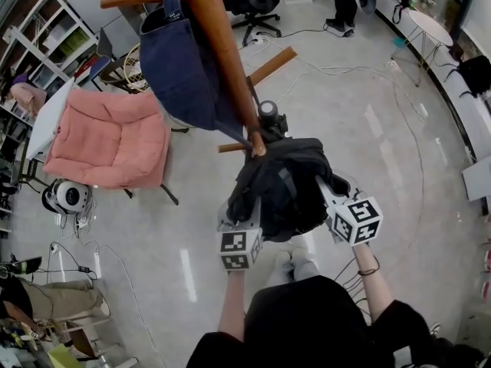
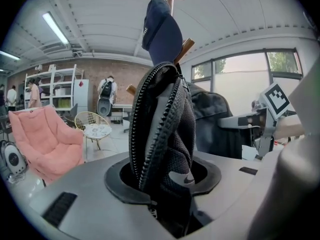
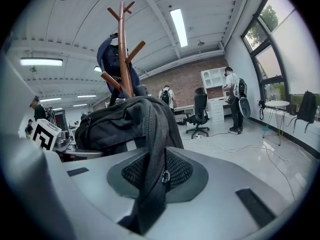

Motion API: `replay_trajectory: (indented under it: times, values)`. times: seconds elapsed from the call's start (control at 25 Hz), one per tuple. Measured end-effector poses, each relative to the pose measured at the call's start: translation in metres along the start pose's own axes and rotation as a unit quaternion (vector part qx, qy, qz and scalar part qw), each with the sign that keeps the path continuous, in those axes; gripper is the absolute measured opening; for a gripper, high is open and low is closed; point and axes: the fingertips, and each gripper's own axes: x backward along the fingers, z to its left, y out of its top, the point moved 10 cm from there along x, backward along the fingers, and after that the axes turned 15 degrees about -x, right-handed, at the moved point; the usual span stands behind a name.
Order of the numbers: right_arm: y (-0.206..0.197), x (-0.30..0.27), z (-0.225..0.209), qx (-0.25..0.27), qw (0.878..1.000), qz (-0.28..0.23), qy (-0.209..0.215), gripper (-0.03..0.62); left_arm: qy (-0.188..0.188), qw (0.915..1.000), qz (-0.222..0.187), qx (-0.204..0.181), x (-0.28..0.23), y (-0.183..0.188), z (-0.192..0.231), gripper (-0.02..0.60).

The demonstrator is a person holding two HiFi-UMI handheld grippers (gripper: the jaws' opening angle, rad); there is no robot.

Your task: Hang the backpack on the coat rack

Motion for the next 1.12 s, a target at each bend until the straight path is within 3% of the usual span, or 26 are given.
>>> replay_trajectory:
  times: [0.2, 0.44, 0.76, 1.12]
  values:
    - [0.001, -0.001, -0.002, -0.008, 1.0, -0.001, -0.009, 0.073, -0.001, 0.9998, 0.002, 0.019, -0.002, -0.001, 0.001, 0.208]
    - [0.004, 0.002, 0.0, -0.042, 0.999, -0.014, 0.013, 0.182, 0.002, 0.9989, 0.011, 0.045, 0.003, -0.003, -0.002, 0.305]
    - [0.013, 0.018, 0.005, -0.035, 0.998, -0.034, 0.027, 0.196, 0.024, 0.9981, 0.002, 0.056, 0.026, 0.002, -0.002, 0.313]
    - [0.025, 0.044, 0.009, -0.025, 0.998, -0.056, 0.027, 0.195, 0.055, 0.9974, -0.028, 0.038, 0.067, 0.018, 0.0, 0.31]
